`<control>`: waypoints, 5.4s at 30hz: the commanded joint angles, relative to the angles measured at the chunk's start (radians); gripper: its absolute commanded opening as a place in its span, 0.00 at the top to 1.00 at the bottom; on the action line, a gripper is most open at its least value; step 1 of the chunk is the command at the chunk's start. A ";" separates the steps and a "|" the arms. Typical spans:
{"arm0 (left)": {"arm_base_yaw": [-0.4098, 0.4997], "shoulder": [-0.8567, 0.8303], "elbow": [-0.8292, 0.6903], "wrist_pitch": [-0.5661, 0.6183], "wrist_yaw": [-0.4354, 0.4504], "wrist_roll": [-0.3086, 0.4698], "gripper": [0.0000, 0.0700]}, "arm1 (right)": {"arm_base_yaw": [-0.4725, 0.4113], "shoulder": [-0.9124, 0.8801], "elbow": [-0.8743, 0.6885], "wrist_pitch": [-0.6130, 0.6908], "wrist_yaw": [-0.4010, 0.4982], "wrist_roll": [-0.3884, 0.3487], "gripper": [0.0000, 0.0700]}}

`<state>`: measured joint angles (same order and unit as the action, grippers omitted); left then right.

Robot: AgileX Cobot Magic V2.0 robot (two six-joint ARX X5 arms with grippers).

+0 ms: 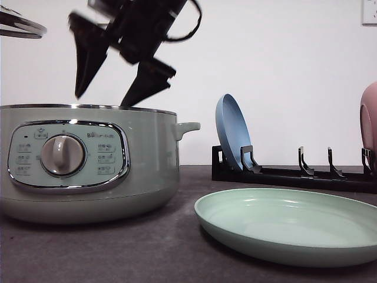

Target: Transfer potato from steamer to green plate

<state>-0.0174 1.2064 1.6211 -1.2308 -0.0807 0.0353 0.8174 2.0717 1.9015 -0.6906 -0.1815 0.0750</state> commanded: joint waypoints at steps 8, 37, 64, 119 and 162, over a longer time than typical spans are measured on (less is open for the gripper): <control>0.000 -0.006 0.029 0.041 -0.005 0.001 0.99 | 0.018 0.082 0.031 0.009 0.053 -0.012 0.22; 0.000 -0.006 0.029 0.041 -0.005 -0.001 0.99 | 0.036 0.145 0.031 0.003 0.111 -0.010 0.65; -0.003 -0.006 0.029 0.044 -0.004 -0.001 0.99 | -0.036 -0.325 0.033 -0.212 0.111 -0.054 0.65; -0.164 -0.006 0.029 0.050 0.137 -0.001 0.99 | -0.171 -0.725 -1.283 0.477 0.189 0.408 0.46; -0.370 0.374 0.029 0.216 0.170 0.004 0.99 | -0.172 -1.088 -1.160 0.323 0.288 0.305 0.15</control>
<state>-0.3819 1.5731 1.6211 -1.0470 0.0830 0.0353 0.6395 0.9760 0.7250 -0.3695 0.0996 0.3897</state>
